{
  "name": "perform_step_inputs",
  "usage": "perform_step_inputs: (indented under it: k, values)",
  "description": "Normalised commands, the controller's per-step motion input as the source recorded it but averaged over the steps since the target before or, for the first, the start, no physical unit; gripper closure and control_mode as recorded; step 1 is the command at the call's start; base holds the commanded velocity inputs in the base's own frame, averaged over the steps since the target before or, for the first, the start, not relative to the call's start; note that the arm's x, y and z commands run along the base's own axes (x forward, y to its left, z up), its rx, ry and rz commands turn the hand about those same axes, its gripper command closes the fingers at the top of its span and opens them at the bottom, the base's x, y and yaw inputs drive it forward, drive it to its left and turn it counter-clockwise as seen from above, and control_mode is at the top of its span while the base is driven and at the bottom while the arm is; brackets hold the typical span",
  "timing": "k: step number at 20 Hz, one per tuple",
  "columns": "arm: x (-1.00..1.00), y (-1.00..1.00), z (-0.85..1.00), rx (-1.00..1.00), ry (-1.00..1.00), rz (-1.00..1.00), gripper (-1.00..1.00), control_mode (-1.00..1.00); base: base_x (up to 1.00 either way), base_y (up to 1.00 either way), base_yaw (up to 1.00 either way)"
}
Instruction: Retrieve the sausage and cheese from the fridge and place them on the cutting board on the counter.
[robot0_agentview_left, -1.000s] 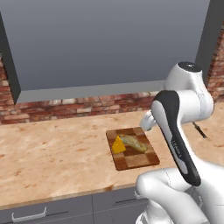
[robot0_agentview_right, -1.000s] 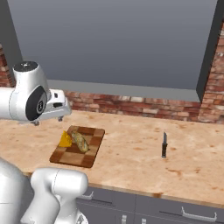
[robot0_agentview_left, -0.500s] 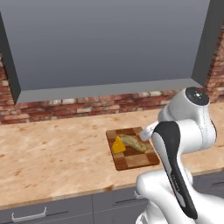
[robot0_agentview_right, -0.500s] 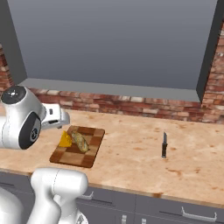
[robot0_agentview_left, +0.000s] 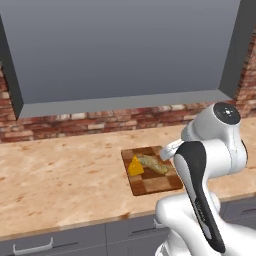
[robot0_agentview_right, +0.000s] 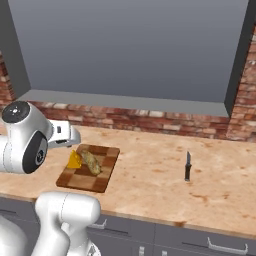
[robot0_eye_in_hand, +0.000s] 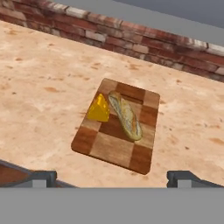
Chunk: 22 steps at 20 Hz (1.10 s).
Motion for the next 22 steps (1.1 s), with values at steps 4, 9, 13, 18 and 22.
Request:
perform_step_inputs:
  k: [4,9,13,18,22]
  values:
    - [0.00,0.00,0.00,0.00,0.00,0.00,-1.00,1.00,-0.28,0.18,0.04]
    - [0.00,0.00,0.00,0.00,0.00,0.00,-1.00,1.00,-0.78,0.39,0.60]
    - [0.00,0.00,0.00,0.00,0.00,0.00,-1.00,1.00,-0.18,0.39,0.99]
    - [0.00,0.00,0.00,0.00,0.00,0.00,-1.00,1.00,-0.24,0.30,1.00]
    - [0.00,0.00,0.00,0.00,0.00,0.00,-1.00,1.00,-0.08,0.33,1.00]
